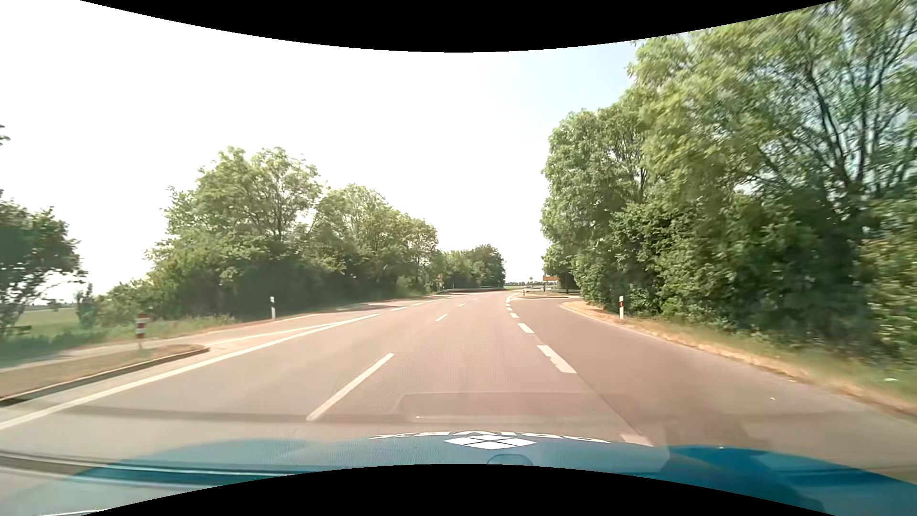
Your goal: Follow the waypoints while adhering to traffic rules and regulations
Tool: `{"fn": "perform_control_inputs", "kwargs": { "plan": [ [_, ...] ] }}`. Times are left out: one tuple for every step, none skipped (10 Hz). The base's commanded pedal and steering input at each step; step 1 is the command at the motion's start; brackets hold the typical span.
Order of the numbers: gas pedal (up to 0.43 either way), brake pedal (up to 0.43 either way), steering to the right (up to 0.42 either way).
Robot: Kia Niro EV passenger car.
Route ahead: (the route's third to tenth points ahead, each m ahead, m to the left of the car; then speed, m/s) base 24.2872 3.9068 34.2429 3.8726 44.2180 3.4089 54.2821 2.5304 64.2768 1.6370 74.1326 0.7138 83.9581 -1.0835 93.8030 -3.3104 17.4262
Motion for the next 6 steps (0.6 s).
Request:
{"fn": "perform_control_inputs", "kwargs": {
  "plan": [
    [0.189,0.000,0.006],
    [0.189,0.000,0.006],
    [0.189,0.000,0.006],
    [0.189,0.000,0.006],
    [0.189,0.000,0.006],
    [0.189,0.000,0.006]
  ]
}}
